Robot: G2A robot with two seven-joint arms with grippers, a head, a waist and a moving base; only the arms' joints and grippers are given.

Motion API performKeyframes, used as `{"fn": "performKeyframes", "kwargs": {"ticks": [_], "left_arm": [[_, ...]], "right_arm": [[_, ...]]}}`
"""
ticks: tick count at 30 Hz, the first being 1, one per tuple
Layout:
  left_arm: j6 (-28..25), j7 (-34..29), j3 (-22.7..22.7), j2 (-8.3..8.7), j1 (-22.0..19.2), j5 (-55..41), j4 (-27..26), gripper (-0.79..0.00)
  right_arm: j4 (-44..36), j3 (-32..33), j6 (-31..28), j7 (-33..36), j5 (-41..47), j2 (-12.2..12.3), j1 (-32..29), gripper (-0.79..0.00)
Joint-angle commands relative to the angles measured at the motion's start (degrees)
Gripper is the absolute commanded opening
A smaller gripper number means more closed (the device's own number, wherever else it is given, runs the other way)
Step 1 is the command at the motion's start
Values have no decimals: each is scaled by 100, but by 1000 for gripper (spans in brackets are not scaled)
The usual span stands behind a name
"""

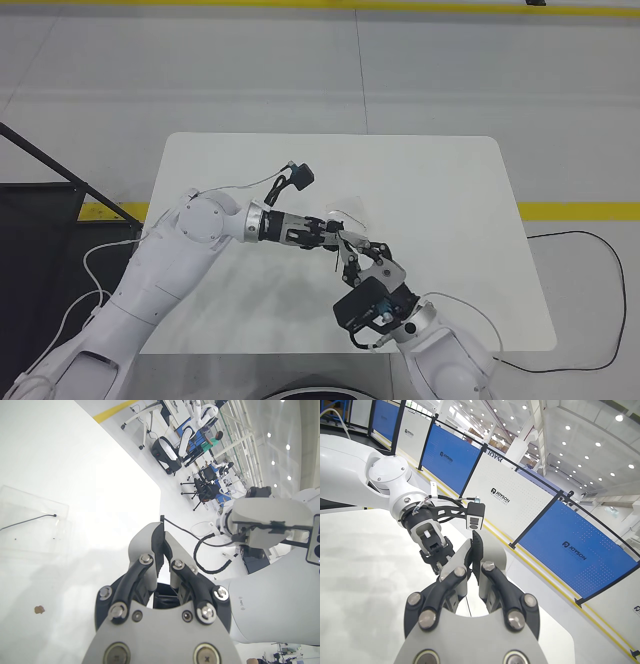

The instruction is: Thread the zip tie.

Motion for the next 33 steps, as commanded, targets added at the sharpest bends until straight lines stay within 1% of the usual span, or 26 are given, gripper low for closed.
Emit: {"fn": "performKeyframes", "kwargs": {"ticks": [1, 9, 17, 25, 33], "left_arm": [[-16, -35, 8, 7, 6, 53, -19, -785], [-43, -118, 47, 22, 5, 140, -72, -785], [64, -291, 76, 60, 5, 210, -204, -785], [100, -328, 114, 109, 12, 153, -294, -785], [-121, -101, 71, 156, 50, 205, -312, -785]], "right_arm": [[1, -4, 77, -28, -80, 5, -20, -785], [-12, -53, 542, -122, -461, 16, -142, -785], [-65, -83, 983, -196, -893, 31, -334, -785], [-63, -149, 1152, -174, -1213, 40, -405, -785], [-48, -215, 993, -115, -1347, 51, -387, -785]]}}
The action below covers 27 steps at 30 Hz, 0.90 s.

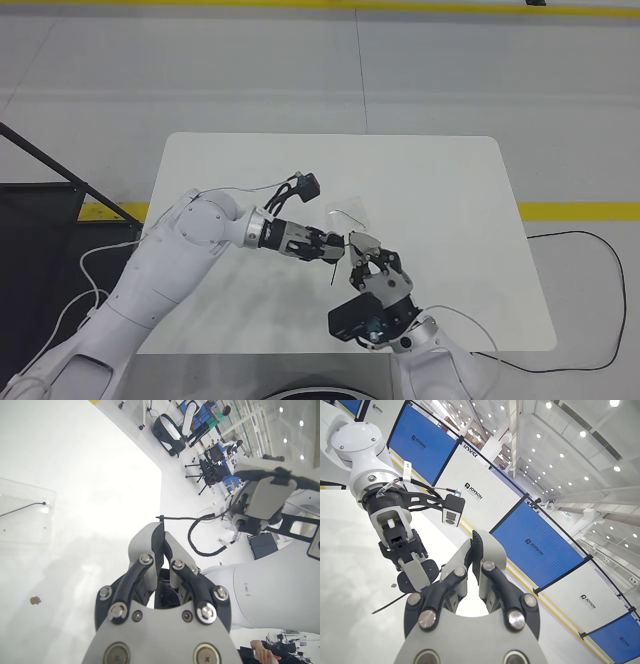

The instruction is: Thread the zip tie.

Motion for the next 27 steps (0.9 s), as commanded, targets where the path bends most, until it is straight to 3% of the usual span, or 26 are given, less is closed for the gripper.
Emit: {"fn": "performKeyframes", "kwargs": {"ticks": [1, 18, 27], "left_arm": [[-81, 113, -38, 8, 26, 50, 1, -785], [-877, 1868, -505, 94, 634, 1645, -599, -785], [-806, 3034, -788, 121, 1095, 3130, -1107, -785]], "right_arm": [[4, -4, -67, 3, -7, 4, 7, -785], [0, 4, -193, 79, -49, 28, 34, -785], [-2, -5, 93, 107, 25, 16, 19, -785]]}}
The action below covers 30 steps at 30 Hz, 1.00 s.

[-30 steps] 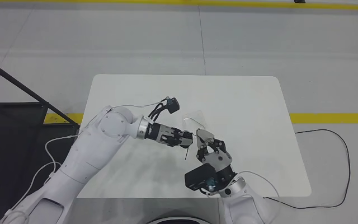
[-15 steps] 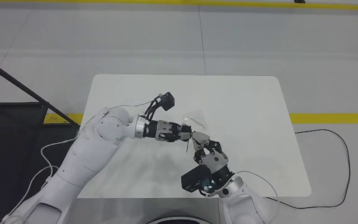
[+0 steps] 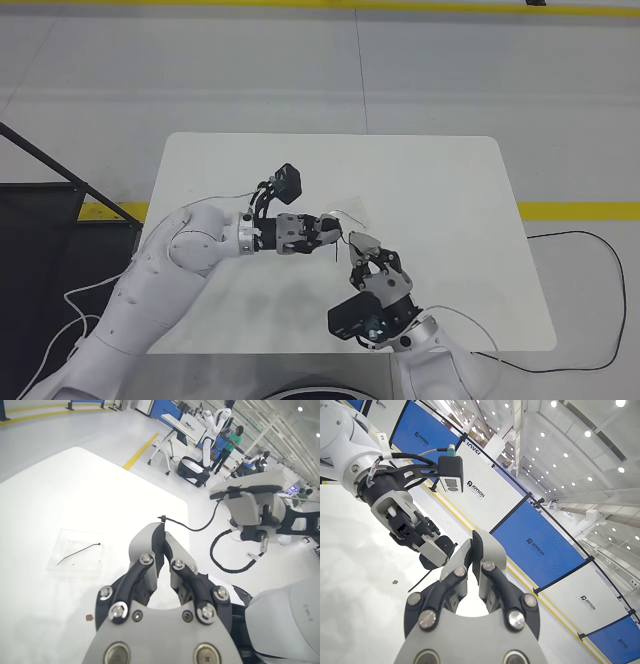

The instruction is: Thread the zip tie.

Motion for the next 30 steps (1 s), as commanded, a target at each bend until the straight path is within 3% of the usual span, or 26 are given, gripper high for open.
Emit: {"fn": "performKeyframes", "kwargs": {"ticks": [1, 7, 12, 18, 25, 30], "left_arm": [[97, 283, -40, 0, 116, 411, -127, -785], [503, 1051, -45, -19, 447, 1590, -514, -785], [508, 1343, -17, -30, 554, 1903, -597, -785], [474, 1463, -21, -34, 582, 2003, -605, -785], [458, 1439, -19, -36, 583, 1998, -600, -785], [477, 1429, -6, -43, 559, 1935, -564, -785]], "right_arm": [[10, -13, 59, 15, 2, -4, 5, -785], [56, -83, 297, 103, -24, -29, 69, -785], [105, -181, 691, 183, -14, -69, 117, -785], [213, -267, 859, 311, -109, -102, 206, -785], [387, -454, 1585, 278, -162, -182, 321, -785], [480, -536, 1603, 269, -206, -211, 384, -785]]}}
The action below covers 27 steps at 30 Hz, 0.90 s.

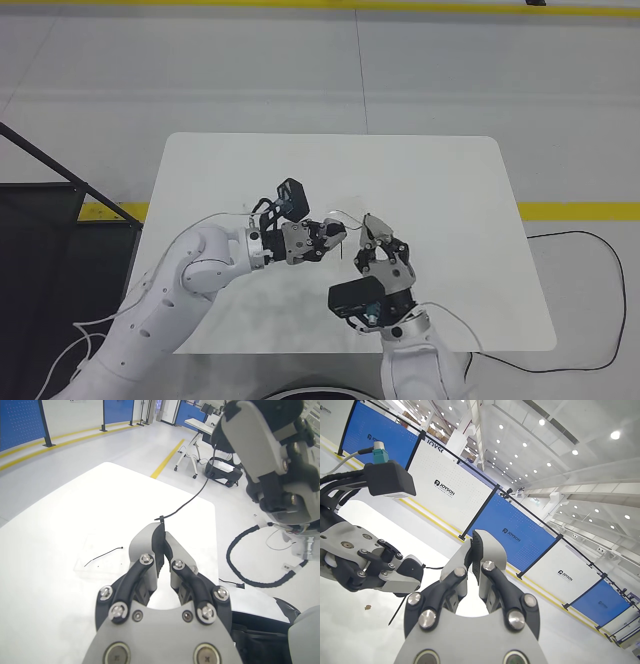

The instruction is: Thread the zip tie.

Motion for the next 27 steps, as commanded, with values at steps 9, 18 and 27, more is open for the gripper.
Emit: {"fn": "performKeyframes", "kwargs": {"ticks": [9, 18, 27], "left_arm": [[116, 220, -122, -6, 42, -219, 10, -785], [191, 370, -240, -4, 122, -239, -60, -785], [195, 361, -262, -10, 139, -291, -66, -785]], "right_arm": [[-130, 68, -645, -24, 34, 21, -68, -172], [-537, 526, -1222, -540, 363, 134, -571, -83], [-753, 768, -1571, -563, 70, 218, -916, -117]]}}
